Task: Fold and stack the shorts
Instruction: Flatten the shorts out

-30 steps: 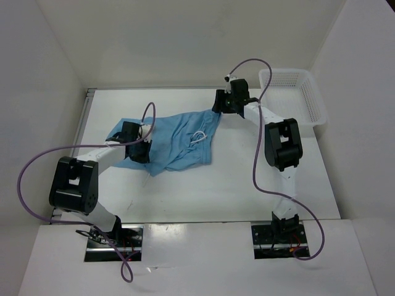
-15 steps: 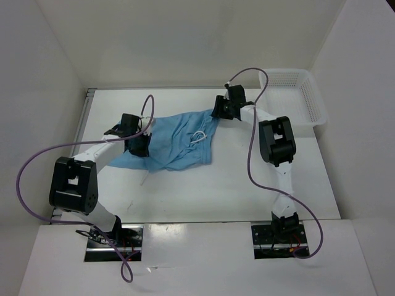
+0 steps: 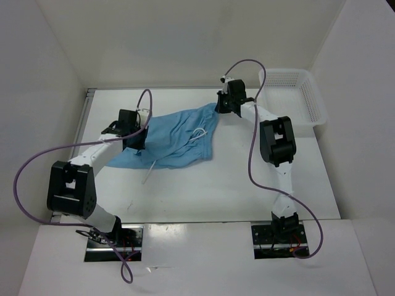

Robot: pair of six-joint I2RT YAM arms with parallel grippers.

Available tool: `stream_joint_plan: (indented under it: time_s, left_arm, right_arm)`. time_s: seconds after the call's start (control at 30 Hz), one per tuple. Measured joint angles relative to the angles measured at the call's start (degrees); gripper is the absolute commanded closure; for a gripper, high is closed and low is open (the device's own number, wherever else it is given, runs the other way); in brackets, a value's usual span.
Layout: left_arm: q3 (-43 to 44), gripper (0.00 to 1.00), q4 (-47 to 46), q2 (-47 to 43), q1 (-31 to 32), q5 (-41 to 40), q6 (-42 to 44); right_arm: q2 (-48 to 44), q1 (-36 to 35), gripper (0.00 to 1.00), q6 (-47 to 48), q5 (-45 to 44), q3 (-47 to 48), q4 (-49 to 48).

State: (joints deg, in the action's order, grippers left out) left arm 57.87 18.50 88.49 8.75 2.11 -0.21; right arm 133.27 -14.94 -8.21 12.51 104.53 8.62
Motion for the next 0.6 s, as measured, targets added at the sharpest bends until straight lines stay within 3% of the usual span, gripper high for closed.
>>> stream_joint_plan:
  time_s: [0.17, 0.6]
  left_arm:
    - [3.76, 1.00, -0.02, -2.84, -2.14, -1.49, 0.02]
    - [8.83, 1.00, -0.04, -19.82, -10.12, -1.79, 0.02]
  right_arm:
    - [-6.49, 0.09, 1.00, 4.55, 1.29, -0.59, 2.43]
    - [-36.59, 0.87, 1.00, 12.68, 6.32, -6.56, 6.95]
